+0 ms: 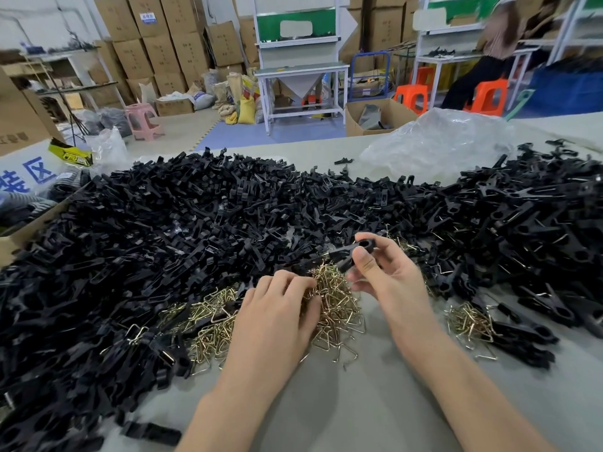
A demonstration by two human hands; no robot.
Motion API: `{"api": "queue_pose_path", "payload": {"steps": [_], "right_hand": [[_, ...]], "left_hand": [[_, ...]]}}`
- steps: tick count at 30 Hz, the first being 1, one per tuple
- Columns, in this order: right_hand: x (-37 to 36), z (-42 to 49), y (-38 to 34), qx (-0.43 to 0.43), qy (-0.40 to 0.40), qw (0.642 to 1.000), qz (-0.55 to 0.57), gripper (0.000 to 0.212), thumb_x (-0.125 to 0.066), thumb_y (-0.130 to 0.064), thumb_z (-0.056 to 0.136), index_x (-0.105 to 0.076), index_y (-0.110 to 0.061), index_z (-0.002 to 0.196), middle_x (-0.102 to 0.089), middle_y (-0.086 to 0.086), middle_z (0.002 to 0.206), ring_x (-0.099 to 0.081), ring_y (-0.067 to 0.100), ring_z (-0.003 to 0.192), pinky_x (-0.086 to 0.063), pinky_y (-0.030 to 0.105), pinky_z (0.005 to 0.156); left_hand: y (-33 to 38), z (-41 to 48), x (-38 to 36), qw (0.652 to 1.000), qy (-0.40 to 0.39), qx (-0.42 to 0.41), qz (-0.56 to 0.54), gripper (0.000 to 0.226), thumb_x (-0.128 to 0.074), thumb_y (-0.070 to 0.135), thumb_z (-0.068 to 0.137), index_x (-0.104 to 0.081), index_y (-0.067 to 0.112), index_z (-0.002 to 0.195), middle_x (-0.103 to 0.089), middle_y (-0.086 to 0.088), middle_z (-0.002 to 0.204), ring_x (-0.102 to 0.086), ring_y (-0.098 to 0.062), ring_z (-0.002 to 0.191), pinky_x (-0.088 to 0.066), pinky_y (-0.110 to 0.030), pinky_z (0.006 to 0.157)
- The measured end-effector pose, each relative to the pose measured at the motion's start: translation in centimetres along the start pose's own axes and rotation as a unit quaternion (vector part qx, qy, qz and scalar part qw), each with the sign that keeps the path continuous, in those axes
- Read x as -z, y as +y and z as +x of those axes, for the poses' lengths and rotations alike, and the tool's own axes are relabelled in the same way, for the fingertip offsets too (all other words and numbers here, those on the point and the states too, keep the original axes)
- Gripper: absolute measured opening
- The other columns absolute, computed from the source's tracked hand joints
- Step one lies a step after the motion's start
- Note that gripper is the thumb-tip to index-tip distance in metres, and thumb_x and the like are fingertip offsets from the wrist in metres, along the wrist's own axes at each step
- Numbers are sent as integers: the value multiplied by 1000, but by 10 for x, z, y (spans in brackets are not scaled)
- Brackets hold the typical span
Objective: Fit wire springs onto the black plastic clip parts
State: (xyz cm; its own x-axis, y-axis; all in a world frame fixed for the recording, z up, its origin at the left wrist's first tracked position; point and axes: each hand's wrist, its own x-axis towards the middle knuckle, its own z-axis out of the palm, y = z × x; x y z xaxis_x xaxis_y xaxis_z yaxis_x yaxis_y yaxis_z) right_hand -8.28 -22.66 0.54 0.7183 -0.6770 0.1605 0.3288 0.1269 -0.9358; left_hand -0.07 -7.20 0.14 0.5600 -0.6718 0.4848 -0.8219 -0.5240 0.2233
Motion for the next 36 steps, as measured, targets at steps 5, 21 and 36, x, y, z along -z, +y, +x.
{"api": "queue_pose_path", "payload": {"steps": [5, 21, 36], "right_hand": [[2, 1, 2, -8, 2, 1000, -5, 34, -72, -30, 79, -68, -19, 111, -70, -10, 80, -68, 12, 72, -59, 24, 70], [2, 2, 5, 8, -2, 1000, -30, 33, -72, -33, 79, -69, -23, 110, -70, -12, 79, -71, 11, 74, -57, 21, 68], [2, 0, 3, 7, -8, 999, -38, 36, -71, -37, 79, -66, -24, 113, -71, -14, 82, -70, 12, 76, -57, 23, 69]], "left_hand": [[-3, 1, 4, 996, 20, 59, -67, 26, -45, 38, 99, -67, 30, 111, -67, 18, 103, -59, -7, 95, -47, -29, 84], [-11, 6, 1, 950, 52, 132, -278, 14, -60, 26, 99, -59, 39, 97, -61, 26, 104, -59, 4, 96, -43, -13, 80], [-15, 5, 4, 947, 97, 168, -257, 21, -55, 32, 102, -68, 44, 112, -69, 22, 101, -62, 2, 86, -48, -20, 78]]}}
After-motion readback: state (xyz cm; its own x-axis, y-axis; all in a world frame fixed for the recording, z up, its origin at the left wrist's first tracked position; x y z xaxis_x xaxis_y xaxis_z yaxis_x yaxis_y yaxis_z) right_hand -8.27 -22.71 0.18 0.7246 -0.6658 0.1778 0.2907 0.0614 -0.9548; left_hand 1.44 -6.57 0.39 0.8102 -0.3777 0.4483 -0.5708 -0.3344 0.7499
